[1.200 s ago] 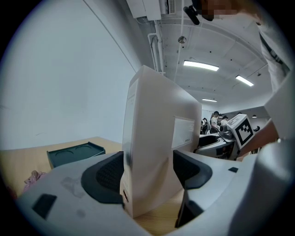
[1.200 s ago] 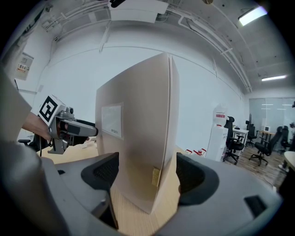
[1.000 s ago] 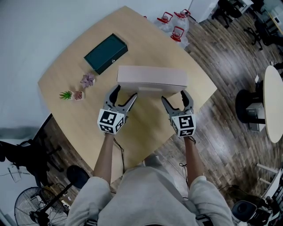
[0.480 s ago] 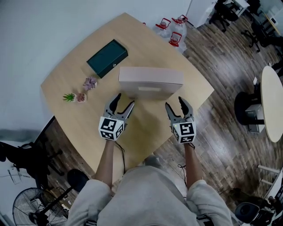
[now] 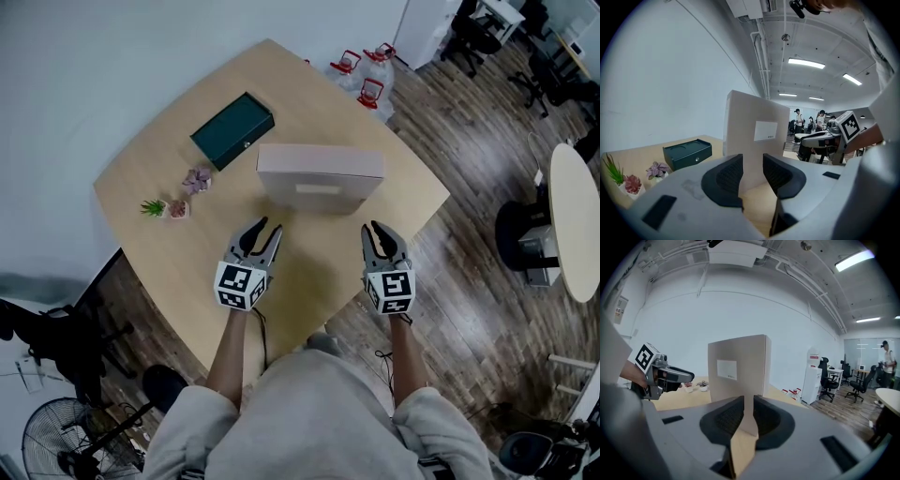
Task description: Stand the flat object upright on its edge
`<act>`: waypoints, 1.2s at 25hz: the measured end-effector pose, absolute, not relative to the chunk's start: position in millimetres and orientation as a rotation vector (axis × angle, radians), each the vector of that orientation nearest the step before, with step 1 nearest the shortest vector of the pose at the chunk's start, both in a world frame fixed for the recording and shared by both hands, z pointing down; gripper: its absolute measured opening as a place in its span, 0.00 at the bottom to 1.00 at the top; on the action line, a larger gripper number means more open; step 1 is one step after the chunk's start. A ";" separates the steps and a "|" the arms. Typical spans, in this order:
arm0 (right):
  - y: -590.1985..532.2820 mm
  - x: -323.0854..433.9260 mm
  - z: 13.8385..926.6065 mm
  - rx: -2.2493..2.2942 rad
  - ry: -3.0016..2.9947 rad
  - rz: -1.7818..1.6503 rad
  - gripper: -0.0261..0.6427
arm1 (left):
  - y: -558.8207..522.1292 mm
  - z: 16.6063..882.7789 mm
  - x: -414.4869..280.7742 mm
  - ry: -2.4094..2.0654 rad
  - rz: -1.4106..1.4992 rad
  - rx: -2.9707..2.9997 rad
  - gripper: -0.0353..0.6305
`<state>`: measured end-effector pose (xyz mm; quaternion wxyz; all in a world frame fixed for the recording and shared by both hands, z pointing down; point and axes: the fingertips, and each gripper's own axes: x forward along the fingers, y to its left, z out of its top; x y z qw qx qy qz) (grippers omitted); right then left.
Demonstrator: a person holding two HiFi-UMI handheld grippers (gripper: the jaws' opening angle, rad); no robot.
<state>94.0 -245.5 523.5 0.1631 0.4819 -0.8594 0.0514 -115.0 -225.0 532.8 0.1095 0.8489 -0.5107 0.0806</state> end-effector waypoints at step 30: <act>-188.1 120.2 489.5 1.401 -2.470 0.128 0.04 | -182.4 494.2 -103.0 -1.550 0.253 2.541 0.09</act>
